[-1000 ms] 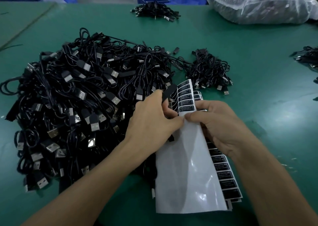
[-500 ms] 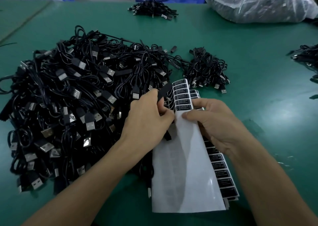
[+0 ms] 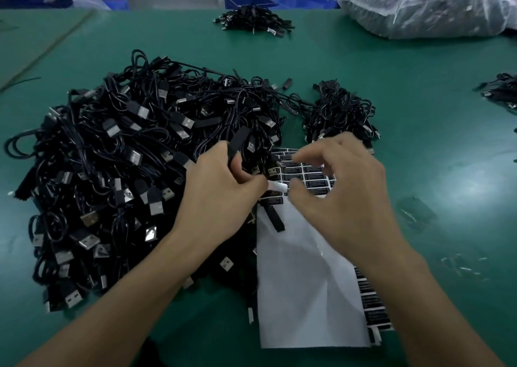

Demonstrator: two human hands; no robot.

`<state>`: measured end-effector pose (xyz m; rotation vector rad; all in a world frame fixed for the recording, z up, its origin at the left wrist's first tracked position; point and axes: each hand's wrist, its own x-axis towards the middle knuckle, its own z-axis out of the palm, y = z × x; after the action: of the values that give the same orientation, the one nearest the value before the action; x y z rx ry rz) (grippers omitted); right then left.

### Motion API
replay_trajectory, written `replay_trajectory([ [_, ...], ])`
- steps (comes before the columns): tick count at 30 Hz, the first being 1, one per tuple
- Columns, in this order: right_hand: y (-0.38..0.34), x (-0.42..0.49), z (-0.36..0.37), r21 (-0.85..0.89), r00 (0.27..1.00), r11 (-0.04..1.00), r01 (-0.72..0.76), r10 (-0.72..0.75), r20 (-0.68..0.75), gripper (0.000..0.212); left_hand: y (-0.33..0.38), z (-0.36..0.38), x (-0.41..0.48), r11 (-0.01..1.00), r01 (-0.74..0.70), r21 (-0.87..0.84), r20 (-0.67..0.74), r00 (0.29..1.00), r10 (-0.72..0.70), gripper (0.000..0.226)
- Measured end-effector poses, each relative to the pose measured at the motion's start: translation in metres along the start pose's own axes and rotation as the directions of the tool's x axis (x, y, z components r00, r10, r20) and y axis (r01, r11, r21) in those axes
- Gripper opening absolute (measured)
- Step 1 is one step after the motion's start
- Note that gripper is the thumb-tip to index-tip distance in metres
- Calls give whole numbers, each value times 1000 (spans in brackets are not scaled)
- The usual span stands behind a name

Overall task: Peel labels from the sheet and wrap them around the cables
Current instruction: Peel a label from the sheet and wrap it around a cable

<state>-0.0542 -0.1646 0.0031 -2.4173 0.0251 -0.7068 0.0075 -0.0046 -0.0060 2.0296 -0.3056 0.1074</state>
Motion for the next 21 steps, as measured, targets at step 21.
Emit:
replay_trajectory([
  [21,-5,-8,23,70,994,996,-51,43,102,22,5,-1,-5,962,127,-241,82,991,-110,33],
])
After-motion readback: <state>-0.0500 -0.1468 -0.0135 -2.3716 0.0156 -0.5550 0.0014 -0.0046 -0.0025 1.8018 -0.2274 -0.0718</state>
